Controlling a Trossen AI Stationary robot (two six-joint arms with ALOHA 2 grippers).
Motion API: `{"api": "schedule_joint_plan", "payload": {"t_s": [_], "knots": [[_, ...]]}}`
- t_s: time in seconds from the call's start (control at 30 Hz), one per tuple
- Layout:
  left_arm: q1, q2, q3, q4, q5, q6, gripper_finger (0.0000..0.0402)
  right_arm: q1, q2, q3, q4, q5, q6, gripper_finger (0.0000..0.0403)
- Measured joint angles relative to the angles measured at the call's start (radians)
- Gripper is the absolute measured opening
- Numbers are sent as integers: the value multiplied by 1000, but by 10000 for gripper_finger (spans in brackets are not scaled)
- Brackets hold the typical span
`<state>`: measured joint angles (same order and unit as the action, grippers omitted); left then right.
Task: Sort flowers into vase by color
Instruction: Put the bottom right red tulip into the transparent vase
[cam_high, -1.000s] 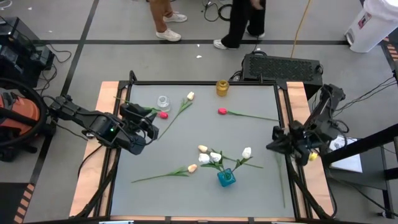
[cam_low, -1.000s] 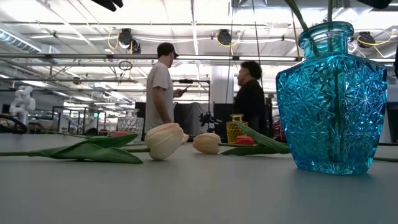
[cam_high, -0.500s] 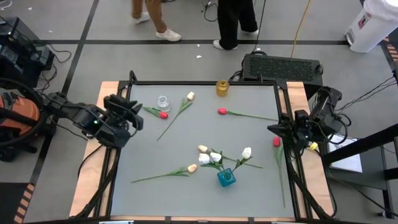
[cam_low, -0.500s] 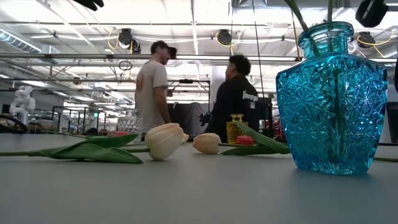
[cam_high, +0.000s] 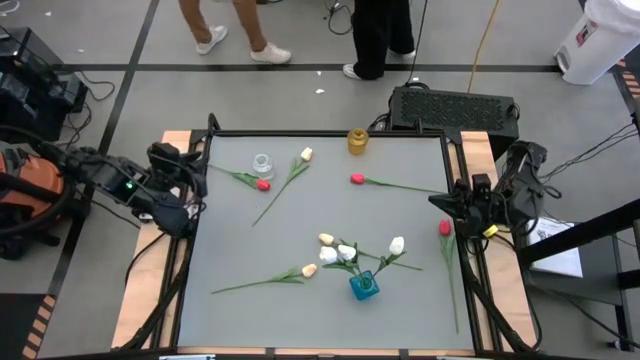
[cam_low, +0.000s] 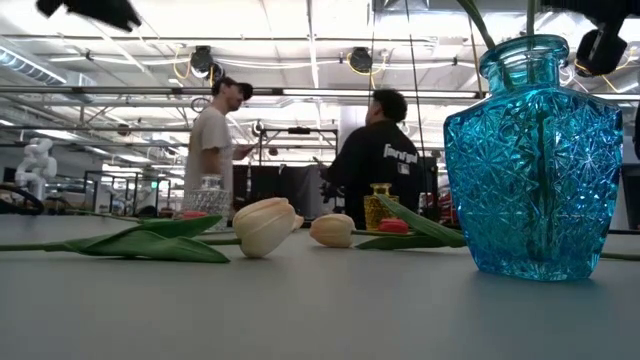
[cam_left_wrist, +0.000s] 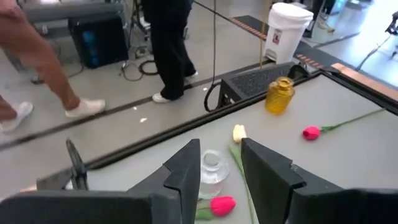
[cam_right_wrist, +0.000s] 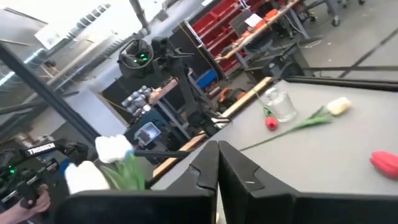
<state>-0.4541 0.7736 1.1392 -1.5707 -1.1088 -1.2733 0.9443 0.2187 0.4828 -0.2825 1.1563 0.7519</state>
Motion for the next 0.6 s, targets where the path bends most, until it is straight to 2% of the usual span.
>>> {"api": "schedule_joint_plan", "payload": {"t_s": [0.1, 0.33, 0.6], "knots": [[0, -58, -91, 17, 1, -47, 123, 0, -16, 0, -95, 2, 94, 0], [0, -112, -253, 144, 5, -55, 123, 0, -21, 0, -289, -31, 473, 0], [0, -108, -357, 302, 13, -56, 123, 0, 51, 0, -280, -180, 757, 0]]}}
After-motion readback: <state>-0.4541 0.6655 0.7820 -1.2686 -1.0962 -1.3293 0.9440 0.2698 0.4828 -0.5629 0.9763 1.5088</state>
